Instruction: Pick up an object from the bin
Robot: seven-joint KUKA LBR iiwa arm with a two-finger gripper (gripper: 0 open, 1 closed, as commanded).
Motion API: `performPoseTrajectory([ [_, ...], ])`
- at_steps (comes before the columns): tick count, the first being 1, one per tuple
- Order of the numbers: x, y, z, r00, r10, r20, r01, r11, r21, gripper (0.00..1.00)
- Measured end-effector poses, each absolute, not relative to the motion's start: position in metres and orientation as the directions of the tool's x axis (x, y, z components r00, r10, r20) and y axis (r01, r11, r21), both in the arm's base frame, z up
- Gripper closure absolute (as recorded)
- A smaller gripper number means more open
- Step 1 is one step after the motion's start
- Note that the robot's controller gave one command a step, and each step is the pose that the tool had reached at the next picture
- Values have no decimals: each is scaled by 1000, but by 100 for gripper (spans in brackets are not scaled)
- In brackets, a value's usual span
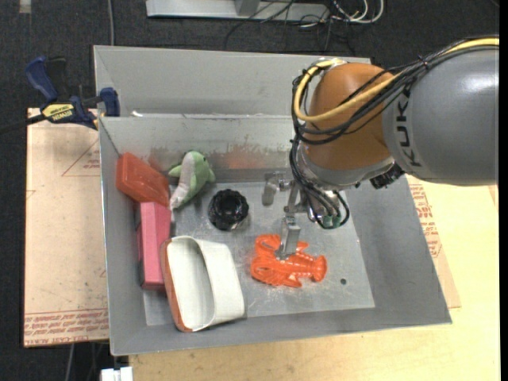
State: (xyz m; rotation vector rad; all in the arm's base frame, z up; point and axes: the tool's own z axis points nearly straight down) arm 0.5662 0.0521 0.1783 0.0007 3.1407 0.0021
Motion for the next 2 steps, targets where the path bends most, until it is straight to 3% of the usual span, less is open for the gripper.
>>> performPoseTrajectory([
  [1, 531, 21, 106, -1000, 13, 12, 13, 1000, 1, 0],
  [2, 543, 25, 90, -998, 67, -4, 67, 998, 3, 100],
])
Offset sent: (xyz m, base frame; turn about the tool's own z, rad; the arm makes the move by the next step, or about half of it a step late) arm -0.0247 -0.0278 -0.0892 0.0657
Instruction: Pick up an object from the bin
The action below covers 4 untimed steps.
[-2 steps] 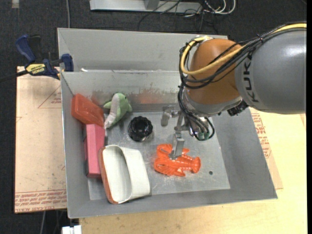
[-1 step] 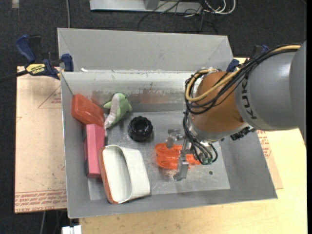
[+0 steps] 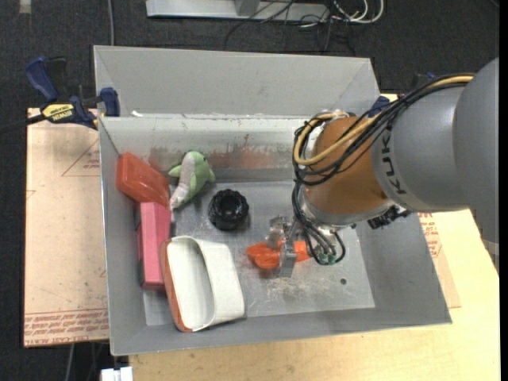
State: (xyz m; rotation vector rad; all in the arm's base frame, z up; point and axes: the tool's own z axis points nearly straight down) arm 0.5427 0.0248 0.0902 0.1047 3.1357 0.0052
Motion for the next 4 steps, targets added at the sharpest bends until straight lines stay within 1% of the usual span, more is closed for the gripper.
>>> performPoseTrajectory([
  [1, 543, 25, 90, -998, 67, -4, 67, 998, 4, 100],
  [2, 544, 15, 180, -999, 33, -15, 33, 999, 4, 100],
  [3, 558, 14, 131, -999, 49, -2, 49, 999, 4, 100],
  [4, 554, 10, 235, -999, 40, -9, 40, 999, 4, 100],
])
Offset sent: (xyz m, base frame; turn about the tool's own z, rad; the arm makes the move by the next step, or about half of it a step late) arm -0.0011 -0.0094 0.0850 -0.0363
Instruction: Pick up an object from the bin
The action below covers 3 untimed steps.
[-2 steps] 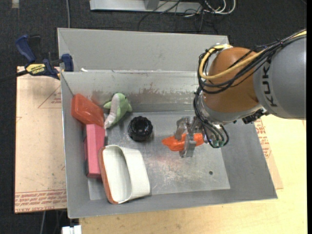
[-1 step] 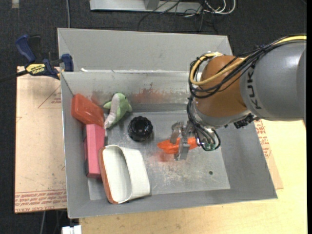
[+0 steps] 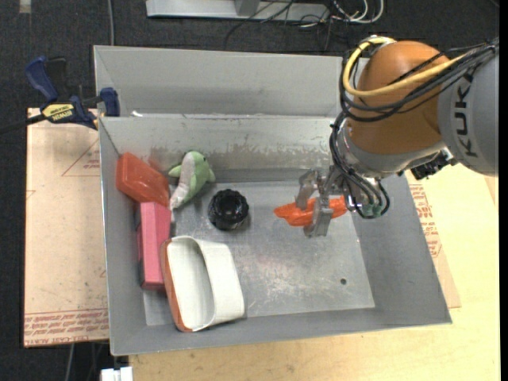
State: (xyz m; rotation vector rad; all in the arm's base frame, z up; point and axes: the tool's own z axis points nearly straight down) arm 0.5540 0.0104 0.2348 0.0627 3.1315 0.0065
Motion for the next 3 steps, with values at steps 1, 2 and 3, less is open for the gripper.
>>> performPoseTrajectory([
  [1, 578, 1, 76, -996, 92, -14, 92, 996, 9, 100],
  [2, 578, 1, 76, -996, 93, -14, 92, 996, 9, 100],
  [3, 586, -15, 175, -998, 56, -26, 56, 998, 9, 100],
])
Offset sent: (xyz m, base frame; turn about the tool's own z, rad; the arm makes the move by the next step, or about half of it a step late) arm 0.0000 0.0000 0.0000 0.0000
